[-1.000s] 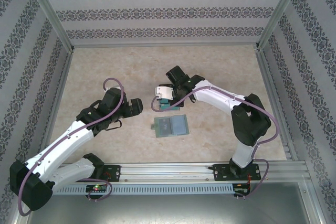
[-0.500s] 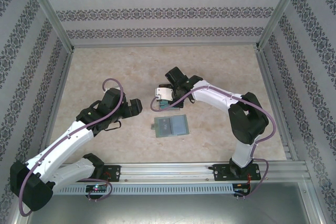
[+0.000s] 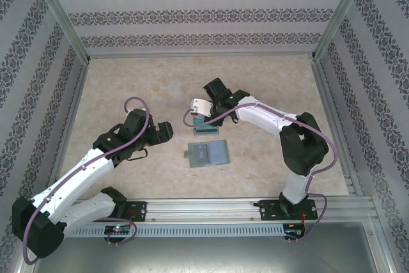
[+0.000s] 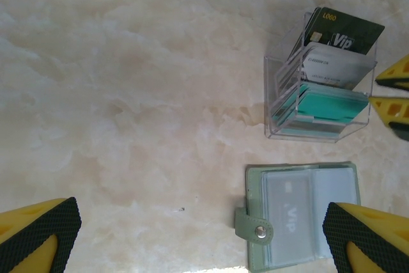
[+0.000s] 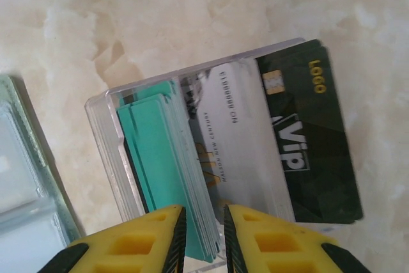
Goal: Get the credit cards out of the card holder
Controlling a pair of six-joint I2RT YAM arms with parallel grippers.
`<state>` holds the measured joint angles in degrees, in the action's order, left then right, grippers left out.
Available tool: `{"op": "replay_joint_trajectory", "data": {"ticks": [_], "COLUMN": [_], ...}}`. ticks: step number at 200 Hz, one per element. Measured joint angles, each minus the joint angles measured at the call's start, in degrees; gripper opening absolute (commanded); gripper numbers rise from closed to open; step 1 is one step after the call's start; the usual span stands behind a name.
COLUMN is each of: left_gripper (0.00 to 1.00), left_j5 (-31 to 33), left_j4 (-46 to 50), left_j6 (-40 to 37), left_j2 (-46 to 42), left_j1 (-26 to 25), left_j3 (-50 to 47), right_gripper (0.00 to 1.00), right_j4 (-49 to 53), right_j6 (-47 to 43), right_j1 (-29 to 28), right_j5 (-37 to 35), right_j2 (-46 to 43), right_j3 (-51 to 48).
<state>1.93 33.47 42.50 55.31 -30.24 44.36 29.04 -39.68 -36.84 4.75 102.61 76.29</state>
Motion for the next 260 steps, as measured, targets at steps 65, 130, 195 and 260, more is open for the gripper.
{"op": "replay_joint_trajectory", "data": {"ticks": [65, 130, 195, 260], "left_gripper": [0.98, 0.79, 0.59, 0.43], "left_j5": [-4.31, -9.64, -11.78, -13.92], "left_j4": [-2.29, -9.16, -12.09, -12.07], "left_j6": [1.46, 5.84, 8.83, 8.96], "left_j2": [1.36, 9.27, 21.77, 30.67], "left_j1": [-0.02, -2.49, -11.26, -15.45], "left_j3": [-1.11, -2.43, 1.31, 7.28], "right_gripper": [0.29, 0.34, 0.36, 0.3], "right_j4": [-3.48, -4.17, -6.01, -11.87], "right_j6": [22.64, 49.4, 69.64, 77.72], "right_j1": [1.27, 1.46, 1.44, -0.7], "right_j5": [-1.68, -1.77, 0.68, 3.54], "right_j2": [-10.25, -23.26, -28.96, -23.82], "right_j3": [-4.66, -20.33, -35.91, -40.19]}}
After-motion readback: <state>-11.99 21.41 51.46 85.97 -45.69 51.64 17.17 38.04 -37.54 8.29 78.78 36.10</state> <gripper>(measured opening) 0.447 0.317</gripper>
